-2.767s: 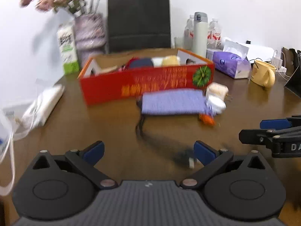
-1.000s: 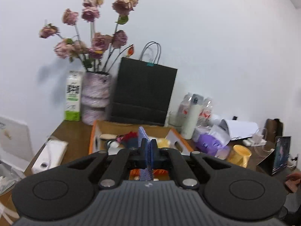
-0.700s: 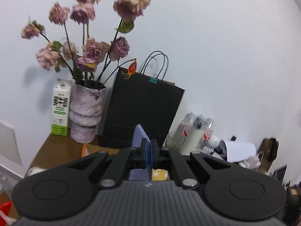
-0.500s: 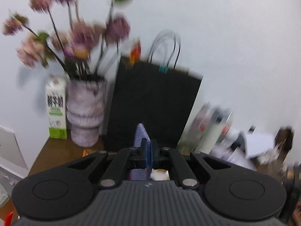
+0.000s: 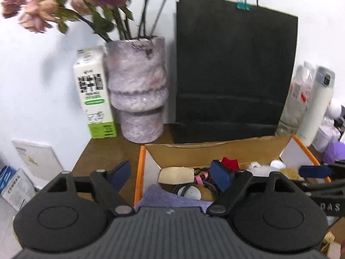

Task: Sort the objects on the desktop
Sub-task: 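Carry the cap and purple sachet into the box and release both, then grasp the small orange item with the right gripper while the left grasps a white cap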

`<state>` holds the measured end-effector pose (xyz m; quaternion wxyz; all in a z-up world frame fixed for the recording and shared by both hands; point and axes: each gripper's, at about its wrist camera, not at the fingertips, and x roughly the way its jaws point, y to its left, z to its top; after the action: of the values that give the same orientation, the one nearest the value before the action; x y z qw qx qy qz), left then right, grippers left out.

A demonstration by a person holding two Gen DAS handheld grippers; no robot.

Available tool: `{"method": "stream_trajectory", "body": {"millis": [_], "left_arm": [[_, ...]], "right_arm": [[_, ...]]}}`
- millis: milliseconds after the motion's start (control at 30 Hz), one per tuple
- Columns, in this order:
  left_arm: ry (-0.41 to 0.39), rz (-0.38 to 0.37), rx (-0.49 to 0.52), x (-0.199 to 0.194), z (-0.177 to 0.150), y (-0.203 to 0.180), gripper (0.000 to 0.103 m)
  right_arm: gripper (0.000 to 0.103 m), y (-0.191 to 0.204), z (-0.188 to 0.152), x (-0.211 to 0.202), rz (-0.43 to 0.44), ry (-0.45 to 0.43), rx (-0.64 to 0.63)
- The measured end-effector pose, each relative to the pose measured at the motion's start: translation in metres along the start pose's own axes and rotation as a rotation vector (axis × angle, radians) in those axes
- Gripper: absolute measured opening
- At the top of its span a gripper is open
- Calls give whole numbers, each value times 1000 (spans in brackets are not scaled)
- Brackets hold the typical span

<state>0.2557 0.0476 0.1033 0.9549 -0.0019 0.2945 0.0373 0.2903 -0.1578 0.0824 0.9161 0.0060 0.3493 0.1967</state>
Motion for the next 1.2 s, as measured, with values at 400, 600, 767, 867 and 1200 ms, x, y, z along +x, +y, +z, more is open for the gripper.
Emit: {"method": "stream_trajectory", "body": {"millis": [400, 600, 767, 867, 1200], "left_arm": [[-15, -118, 0, -108, -91, -33, 101], [-41, -115, 30, -156, -142, -43, 103], [-10, -155, 20, -183, -189, -42, 103], [-21, -85, 77, -203, -226, -42, 103], [4, -62, 108, -231, -276, -27, 103]], "right_arm": [[72, 21, -68, -90, -97, -83, -68], [74, 30, -122, -132, -108, -79, -65], [78, 36, -174, -157, -87, -64, -24], [78, 44, -211, -174, -56, -64, 8], [78, 65, -291, -209, -10, -67, 23]]}}
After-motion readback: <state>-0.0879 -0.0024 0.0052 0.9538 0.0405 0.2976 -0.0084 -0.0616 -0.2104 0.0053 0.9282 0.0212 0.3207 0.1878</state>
